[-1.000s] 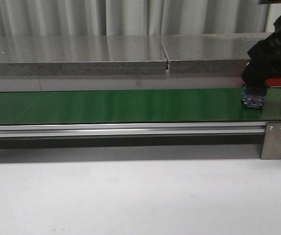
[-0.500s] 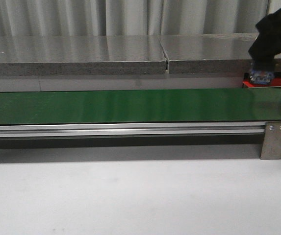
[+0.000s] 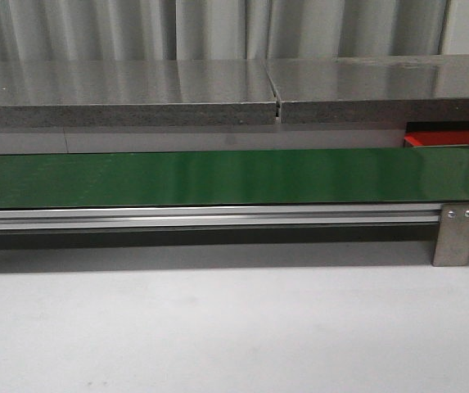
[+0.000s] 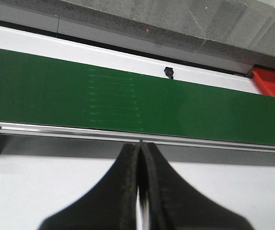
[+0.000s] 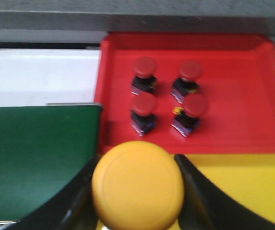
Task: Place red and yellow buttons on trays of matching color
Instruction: 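Lift the yellow button off the belt and carry it over the yellow tray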
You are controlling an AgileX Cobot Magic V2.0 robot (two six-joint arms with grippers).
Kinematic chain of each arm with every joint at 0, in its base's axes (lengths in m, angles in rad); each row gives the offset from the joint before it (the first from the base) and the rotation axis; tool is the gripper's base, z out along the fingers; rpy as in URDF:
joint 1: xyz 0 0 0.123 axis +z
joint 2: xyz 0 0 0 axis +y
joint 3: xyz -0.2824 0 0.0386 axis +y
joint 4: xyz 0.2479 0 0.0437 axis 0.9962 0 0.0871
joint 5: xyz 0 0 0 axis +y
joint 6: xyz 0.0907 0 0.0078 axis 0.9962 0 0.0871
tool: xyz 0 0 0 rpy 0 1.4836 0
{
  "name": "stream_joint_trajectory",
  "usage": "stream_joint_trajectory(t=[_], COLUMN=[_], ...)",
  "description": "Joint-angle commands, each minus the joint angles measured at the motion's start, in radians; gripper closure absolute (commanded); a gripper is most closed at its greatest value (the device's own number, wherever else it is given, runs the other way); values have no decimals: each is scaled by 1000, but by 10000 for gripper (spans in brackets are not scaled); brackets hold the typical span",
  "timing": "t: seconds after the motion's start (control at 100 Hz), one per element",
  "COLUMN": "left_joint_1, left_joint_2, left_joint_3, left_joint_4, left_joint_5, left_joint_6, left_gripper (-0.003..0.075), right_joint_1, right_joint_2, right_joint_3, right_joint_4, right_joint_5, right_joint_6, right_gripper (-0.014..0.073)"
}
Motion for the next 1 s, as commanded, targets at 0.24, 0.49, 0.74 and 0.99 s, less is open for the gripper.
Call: stream_joint_trajectory(t=[0.24, 0.49, 0.74, 0.99], left_joint_1=[-8, -8, -8, -8], left_joint_2=[6, 6, 6, 6], left_joint_3=[-27, -27, -27, -27], left_joint_4=[-35, -35, -35, -35], left_joint_5=[-51, -51, -51, -51], left_joint_6=[-4, -4, -4, -4], left_gripper=[739, 739, 739, 739], right_joint_1=[-136, -135, -120, -56], right_joint_2=[-32, -23, 59, 158], right_joint_3=[155, 343, 379, 379], right_joint_4=[-10, -5, 11, 12], right_joint_5=[-191, -421, -553, -609], right_joint_6=[60, 60, 60, 60], right_gripper=[536, 536, 536, 536])
